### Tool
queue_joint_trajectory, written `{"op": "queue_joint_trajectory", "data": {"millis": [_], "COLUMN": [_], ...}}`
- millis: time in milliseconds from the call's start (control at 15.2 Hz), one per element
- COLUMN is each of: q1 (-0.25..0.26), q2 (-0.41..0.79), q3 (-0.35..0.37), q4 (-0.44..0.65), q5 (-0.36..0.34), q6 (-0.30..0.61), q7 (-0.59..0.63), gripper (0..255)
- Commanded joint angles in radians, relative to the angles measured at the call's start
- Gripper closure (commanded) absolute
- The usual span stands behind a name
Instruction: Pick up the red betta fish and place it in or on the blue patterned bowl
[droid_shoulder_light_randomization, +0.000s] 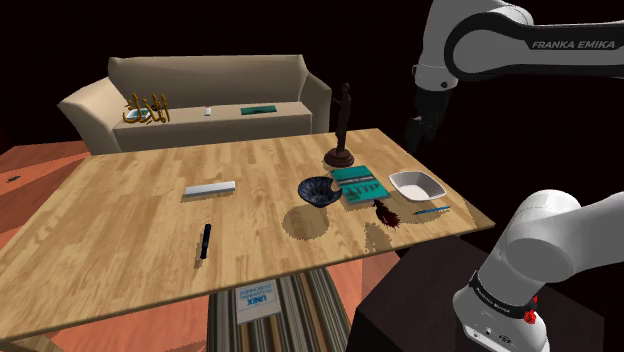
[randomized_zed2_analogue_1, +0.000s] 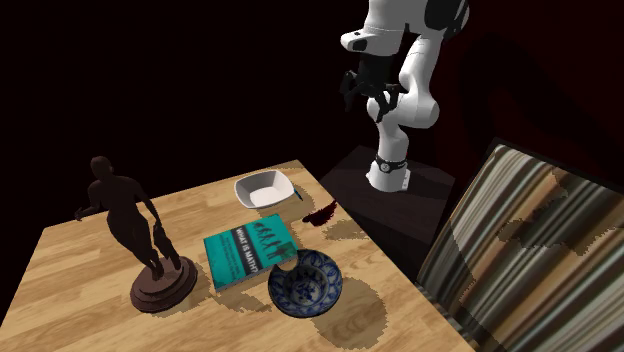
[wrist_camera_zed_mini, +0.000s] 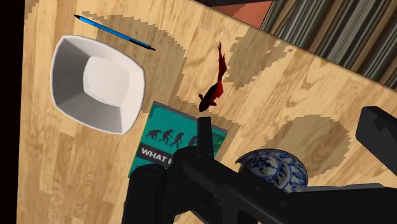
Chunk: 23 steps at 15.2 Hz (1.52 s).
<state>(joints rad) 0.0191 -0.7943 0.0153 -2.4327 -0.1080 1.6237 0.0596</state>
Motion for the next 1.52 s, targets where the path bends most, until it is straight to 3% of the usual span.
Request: {"op": "queue_joint_trajectory", "data": {"millis": [0, 726, 1452], "q1": [0.0, -0.046, -0.124], "q2": [0.0, 0.176, 0.57], "q3": [0.0, -0.016, -0.024], "q4": [0.0, -0.242, -0.307], "q5": [0.0, -0.048, -0.156], "q6": [0.0, 0.402, 0.841], "q7": [0.0, 0.076, 0.198], "gripper": [0, 0, 0]}}
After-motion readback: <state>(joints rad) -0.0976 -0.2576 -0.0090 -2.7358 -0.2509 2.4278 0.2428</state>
